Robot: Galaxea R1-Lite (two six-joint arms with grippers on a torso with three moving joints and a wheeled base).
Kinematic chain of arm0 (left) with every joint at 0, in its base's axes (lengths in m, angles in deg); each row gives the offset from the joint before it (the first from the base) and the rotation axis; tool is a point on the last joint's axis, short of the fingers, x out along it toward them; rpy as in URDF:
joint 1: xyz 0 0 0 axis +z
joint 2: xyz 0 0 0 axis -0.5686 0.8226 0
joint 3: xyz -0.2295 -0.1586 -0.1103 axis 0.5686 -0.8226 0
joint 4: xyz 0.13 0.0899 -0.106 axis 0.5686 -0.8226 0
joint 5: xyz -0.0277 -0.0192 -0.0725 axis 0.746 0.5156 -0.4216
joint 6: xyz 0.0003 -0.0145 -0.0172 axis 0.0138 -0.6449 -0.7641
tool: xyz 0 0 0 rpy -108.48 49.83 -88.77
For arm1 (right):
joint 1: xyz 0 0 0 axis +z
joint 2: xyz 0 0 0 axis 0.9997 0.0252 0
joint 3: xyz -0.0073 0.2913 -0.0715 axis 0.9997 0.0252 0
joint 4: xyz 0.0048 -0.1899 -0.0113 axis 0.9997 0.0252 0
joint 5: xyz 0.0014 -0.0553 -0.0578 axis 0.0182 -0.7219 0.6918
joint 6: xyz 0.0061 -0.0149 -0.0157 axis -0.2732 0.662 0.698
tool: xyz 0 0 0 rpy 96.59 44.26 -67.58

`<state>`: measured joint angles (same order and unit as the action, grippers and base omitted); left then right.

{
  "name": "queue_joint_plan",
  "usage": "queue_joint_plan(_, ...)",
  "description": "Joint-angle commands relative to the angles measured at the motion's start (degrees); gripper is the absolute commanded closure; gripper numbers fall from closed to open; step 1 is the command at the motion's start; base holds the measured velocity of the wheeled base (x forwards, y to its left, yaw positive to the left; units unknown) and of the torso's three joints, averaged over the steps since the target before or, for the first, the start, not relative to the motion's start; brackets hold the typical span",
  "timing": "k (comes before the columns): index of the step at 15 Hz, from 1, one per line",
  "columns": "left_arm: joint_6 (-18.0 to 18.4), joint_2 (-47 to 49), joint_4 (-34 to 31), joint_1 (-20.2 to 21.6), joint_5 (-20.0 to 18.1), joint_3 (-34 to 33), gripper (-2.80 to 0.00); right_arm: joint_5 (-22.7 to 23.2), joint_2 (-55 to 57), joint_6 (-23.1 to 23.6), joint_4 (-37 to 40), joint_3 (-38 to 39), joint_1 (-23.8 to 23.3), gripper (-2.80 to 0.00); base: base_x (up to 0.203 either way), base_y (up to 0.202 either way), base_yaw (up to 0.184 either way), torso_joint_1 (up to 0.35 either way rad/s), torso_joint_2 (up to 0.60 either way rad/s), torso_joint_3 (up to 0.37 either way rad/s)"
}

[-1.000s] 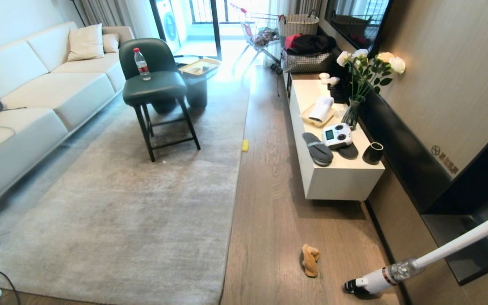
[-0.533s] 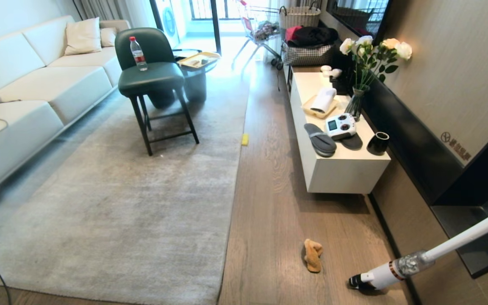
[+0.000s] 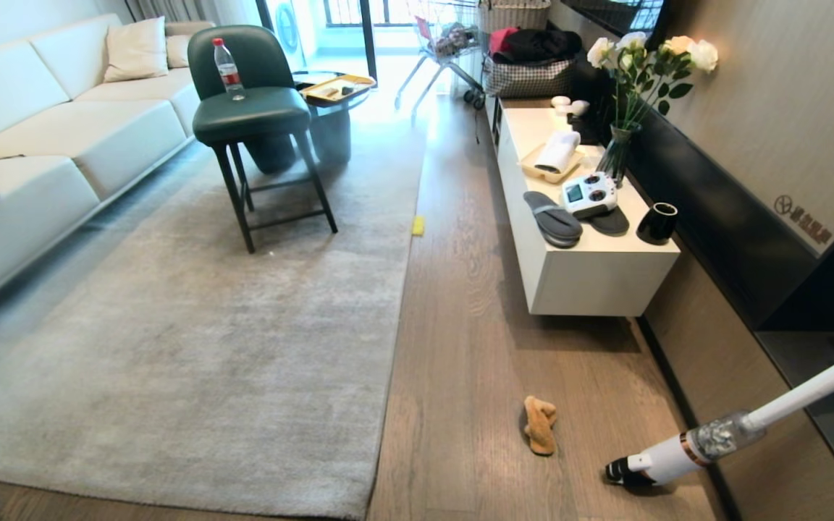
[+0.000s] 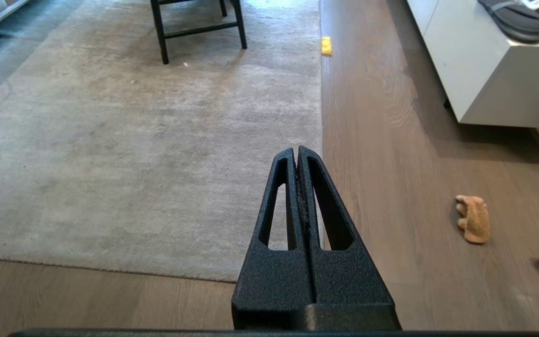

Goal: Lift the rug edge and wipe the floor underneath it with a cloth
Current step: Lift up the carpet

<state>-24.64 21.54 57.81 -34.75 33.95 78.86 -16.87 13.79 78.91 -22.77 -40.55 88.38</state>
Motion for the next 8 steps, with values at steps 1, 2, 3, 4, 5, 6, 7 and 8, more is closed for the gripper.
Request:
queue_joint_plan(1,0.0,0.0,0.0,0.0,0.0,0.0,0.00,0.0,0.1,0.0,0.0,0.0,0.0,0.00,0.000,0.000,0.000,-0.092,0.47,0.375)
queue_joint_plan(2,0.0,0.0,0.0,0.0,0.0,0.0,0.00,0.0,0.1,0.0,0.0,0.0,0.0,0.00,0.000,0.000,0.000,-0.076,0.47,0.388)
queue_joint_plan(3,-0.1,0.0,0.0,0.0,0.0,0.0,0.00,0.0,0.1,0.0,0.0,0.0,0.0,0.00,0.000,0.000,0.000,-0.061,0.45,0.391)
queue_joint_plan(4,0.0,0.0,0.0,0.0,0.0,0.0,0.00,-0.1,0.1,0.0,0.0,0.0,0.0,0.00,0.000,0.000,0.000,-0.043,0.47,0.403)
queue_joint_plan(5,0.0,0.0,0.0,0.0,0.0,0.0,0.00,0.0,0.1,0.0,0.0,0.0,0.0,0.00,0.000,0.000,0.000,-0.040,0.44,0.403)
queue_joint_plan(6,0.0,0.0,0.0,0.0,0.0,0.0,0.00,0.0,0.1,0.0,0.0,0.0,0.0,0.00,0.000,0.000,0.000,-0.034,0.45,0.410)
queue_joint_plan(7,0.0,0.0,0.0,0.0,0.1,0.0,0.00,0.0,0.1,0.0,0.0,0.0,0.0,0.00,0.000,0.000,0.000,-0.027,0.44,0.427)
queue_joint_plan(8,0.0,0.0,0.0,0.0,0.0,0.0,0.00,0.0,0.1,0.0,0.0,0.0,0.0,0.00,0.000,0.000,0.000,0.001,0.44,0.439)
